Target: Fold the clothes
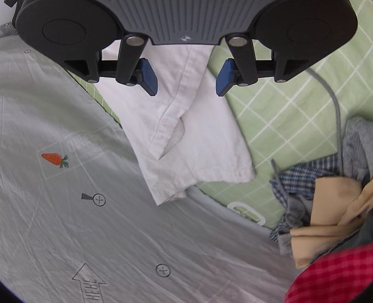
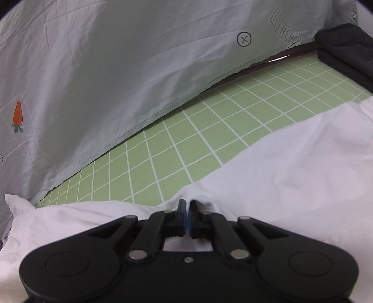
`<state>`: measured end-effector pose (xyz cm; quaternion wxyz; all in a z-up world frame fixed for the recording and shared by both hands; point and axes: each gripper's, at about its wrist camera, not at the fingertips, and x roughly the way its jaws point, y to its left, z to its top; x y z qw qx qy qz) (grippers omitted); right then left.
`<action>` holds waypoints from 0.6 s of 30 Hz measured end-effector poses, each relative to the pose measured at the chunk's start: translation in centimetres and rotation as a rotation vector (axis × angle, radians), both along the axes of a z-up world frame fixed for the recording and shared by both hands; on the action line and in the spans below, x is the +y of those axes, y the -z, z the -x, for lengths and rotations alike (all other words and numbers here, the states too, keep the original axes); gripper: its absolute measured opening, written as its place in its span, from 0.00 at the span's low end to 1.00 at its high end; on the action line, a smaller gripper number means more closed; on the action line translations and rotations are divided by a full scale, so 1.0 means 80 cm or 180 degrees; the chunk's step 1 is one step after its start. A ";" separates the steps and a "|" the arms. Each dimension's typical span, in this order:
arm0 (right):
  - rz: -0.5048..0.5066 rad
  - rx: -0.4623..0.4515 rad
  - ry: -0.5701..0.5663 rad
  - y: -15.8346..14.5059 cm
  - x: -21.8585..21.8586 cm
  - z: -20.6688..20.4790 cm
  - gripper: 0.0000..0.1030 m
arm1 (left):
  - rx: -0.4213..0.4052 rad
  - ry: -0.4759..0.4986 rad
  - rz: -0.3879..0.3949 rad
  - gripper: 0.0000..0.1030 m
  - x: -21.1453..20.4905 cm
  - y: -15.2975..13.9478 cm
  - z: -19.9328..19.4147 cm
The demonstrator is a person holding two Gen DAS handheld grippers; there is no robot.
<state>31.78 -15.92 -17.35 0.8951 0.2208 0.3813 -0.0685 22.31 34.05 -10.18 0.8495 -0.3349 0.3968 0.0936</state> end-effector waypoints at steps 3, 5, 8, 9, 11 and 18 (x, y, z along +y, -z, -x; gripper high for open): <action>0.0000 -0.0004 -0.0016 0.005 -0.001 -0.003 0.00 | 0.0204 -0.0019 0.0197 0.56 -0.005 0.023 0.019; -0.0016 -0.0006 -0.0028 0.008 -0.002 -0.006 0.00 | 0.0324 -0.0043 0.0287 0.56 -0.012 0.036 0.026; -0.0005 0.0008 -0.0021 0.008 -0.001 -0.006 0.00 | 0.0418 -0.0197 0.0355 0.64 -0.027 0.045 0.033; 0.0001 0.0030 -0.0011 0.004 0.000 -0.005 0.00 | 0.0416 -0.0251 0.0373 0.70 -0.031 0.046 0.033; 0.0042 0.0067 -0.0017 -0.005 0.003 -0.003 0.03 | 0.0380 -0.0235 0.0388 0.70 -0.040 0.049 0.027; 0.0461 0.0093 -0.0307 -0.031 0.020 0.019 0.14 | 0.0363 -0.0163 -0.0003 0.43 -0.066 0.051 0.007</action>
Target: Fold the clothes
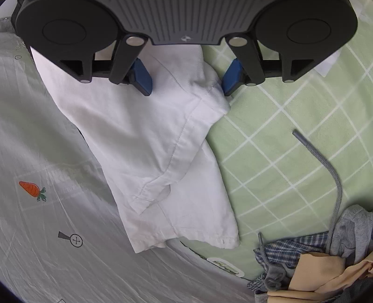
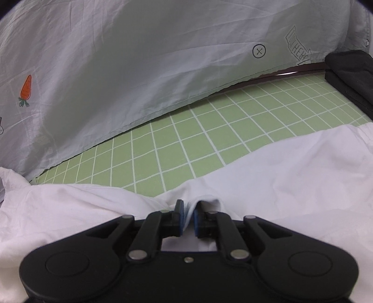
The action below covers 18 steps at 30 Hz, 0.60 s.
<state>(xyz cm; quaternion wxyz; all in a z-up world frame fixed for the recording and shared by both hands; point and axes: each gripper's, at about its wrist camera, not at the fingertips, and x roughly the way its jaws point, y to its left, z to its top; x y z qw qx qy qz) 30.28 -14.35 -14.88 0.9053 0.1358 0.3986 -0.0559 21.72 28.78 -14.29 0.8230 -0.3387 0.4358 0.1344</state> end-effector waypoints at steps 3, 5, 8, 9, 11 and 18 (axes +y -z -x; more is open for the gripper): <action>0.0043 -0.0045 -0.0051 -0.015 0.001 0.018 0.38 | -0.0029 0.0054 -0.0052 0.14 0.004 -0.001 0.004; 0.0037 -0.0085 -0.0095 -0.025 0.000 0.031 0.42 | -0.0071 -0.0009 -0.0031 0.08 0.013 -0.007 0.014; 0.0029 -0.0144 -0.0208 -0.041 0.001 0.056 0.59 | -0.0144 -0.0172 -0.0074 0.06 0.030 -0.023 0.036; 0.0041 -0.0162 -0.0230 -0.046 0.002 0.065 0.60 | -0.0193 -0.0233 -0.0101 0.04 0.037 -0.030 0.045; 0.0058 -0.0197 -0.0278 -0.055 0.004 0.086 0.61 | -0.0304 -0.0329 -0.0193 0.04 0.051 -0.048 0.066; -0.0010 -0.0250 -0.0405 -0.071 0.002 0.173 0.66 | -0.0600 -0.0608 -0.0595 0.04 0.086 -0.117 0.159</action>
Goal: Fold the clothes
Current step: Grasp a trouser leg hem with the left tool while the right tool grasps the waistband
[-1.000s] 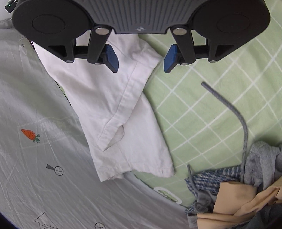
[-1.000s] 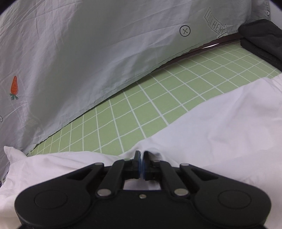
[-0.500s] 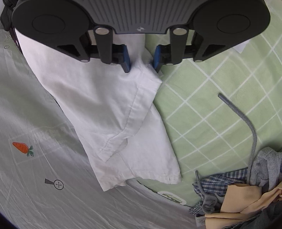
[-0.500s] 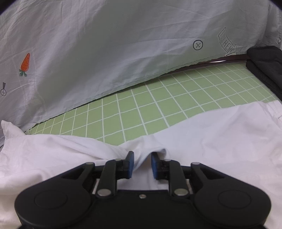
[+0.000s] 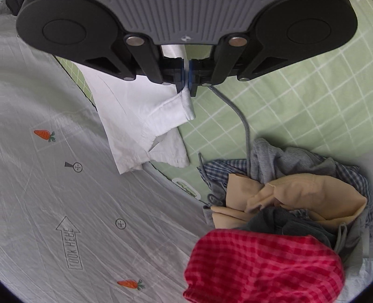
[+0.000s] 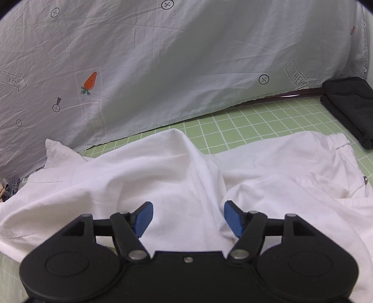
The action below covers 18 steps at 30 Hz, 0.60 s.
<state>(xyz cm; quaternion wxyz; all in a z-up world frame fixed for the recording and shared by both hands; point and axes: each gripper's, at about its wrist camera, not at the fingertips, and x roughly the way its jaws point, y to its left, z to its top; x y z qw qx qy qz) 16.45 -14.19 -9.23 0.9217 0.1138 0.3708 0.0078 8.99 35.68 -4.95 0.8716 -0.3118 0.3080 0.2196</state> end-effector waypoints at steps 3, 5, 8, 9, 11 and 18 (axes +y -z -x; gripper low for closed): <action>-0.0101 0.0085 0.0049 0.007 -0.012 0.040 0.67 | -0.0068 -0.0134 -0.0236 0.03 0.014 -0.022 0.044; -0.0196 0.0161 0.0131 0.015 -0.024 0.066 0.67 | -0.0026 -0.0230 -0.0269 0.03 0.027 -0.025 0.071; -0.0383 0.0323 0.0341 0.029 -0.048 0.100 0.67 | 0.0098 -0.0383 -0.0145 0.03 0.045 -0.011 0.107; -0.0439 0.0354 0.0427 0.033 -0.053 0.112 0.67 | 0.0131 -0.0416 -0.0099 0.03 0.049 -0.005 0.118; -0.0535 0.0387 0.0615 0.039 -0.065 0.137 0.67 | 0.0188 -0.0450 -0.0043 0.04 0.051 0.006 0.137; -0.0683 0.0105 0.1539 0.027 -0.141 0.215 0.73 | 0.0299 -0.0447 -0.0017 0.04 0.041 0.022 0.167</action>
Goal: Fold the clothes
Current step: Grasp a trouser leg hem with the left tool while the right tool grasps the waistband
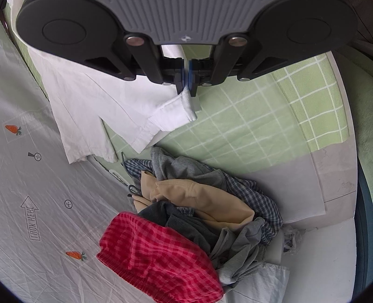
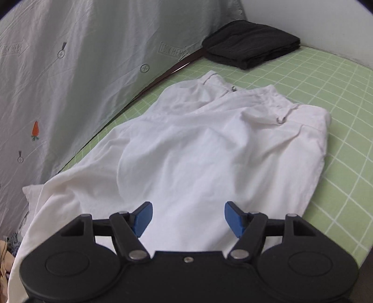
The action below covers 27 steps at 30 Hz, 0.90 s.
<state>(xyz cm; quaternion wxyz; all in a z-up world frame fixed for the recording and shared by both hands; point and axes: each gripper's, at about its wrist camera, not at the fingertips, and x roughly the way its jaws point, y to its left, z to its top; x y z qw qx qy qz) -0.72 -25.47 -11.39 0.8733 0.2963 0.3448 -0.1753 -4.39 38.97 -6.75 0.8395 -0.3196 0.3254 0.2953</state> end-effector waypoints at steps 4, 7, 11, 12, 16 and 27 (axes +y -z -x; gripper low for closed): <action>0.0106 0.0179 0.0403 0.009 -0.044 0.019 0.75 | 0.0000 -0.0027 -0.0017 0.04 -0.007 -0.001 0.006; 0.0115 0.0312 0.0623 0.024 -0.079 0.029 0.74 | 0.0027 -0.0074 -0.0023 0.04 -0.013 0.001 0.008; 0.0101 0.0417 0.0656 0.041 -0.103 0.024 0.67 | 0.0093 -0.0168 -0.0018 0.04 -0.019 0.004 0.008; 0.0104 0.0407 0.0631 0.043 -0.105 0.021 0.65 | 0.0116 -0.0188 -0.0027 0.04 -0.021 0.006 0.008; 0.0228 0.0462 0.0513 0.046 -0.106 0.003 0.60 | 0.0231 -0.0251 -0.0055 0.04 -0.027 0.011 0.003; 0.0502 0.0215 0.0598 0.000 -0.154 -0.027 0.08 | 0.0240 -0.0248 -0.0346 0.03 -0.035 -0.017 -0.036</action>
